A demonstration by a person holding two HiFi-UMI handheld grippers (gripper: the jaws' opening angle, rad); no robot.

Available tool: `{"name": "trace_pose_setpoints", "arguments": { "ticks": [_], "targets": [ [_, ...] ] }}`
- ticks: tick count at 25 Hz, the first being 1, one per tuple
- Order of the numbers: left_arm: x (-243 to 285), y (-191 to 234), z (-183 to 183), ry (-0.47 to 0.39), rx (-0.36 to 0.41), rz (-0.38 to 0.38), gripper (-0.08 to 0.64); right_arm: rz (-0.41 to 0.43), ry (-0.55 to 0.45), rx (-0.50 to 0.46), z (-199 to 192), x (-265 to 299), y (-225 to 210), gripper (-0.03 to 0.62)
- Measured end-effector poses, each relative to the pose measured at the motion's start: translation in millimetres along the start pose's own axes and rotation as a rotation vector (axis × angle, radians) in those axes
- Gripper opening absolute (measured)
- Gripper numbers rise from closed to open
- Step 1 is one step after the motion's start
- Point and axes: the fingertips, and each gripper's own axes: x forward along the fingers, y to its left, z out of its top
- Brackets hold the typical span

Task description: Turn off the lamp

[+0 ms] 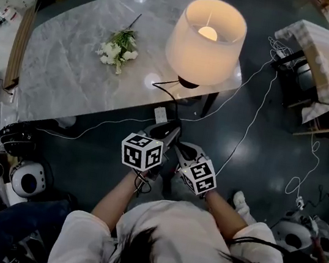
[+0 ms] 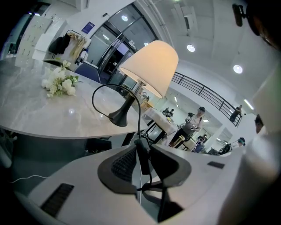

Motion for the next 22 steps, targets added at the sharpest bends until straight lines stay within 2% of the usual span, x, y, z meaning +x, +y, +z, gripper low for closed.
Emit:
{"name": "trace_pose_setpoints", "arguments": {
  "ticks": [3,7,10,15,22],
  "targets": [
    [-1,1,-2,-0.005,-0.010,0.016,0.103,0.008,0.006,0.003,-2,1,2,0.014],
    [-2,3,-2,-0.022,-0.065,0.017,0.075,0.012,0.014,0.001,-6,4,4,0.014],
    [-2,3,-3,-0.012,-0.045,0.018,0.077,0.011,0.018,0.004,-7,6,5,0.014],
    [-1,7,-3,-0.014,-0.063,0.014,0.080,0.003,0.019,0.018,-7,9,-1,0.014],
    [-9,11,-6,-0.009,-0.049,0.023,0.081,-0.018,0.027,0.041,-9,7,-9,0.014]
  ]
}}
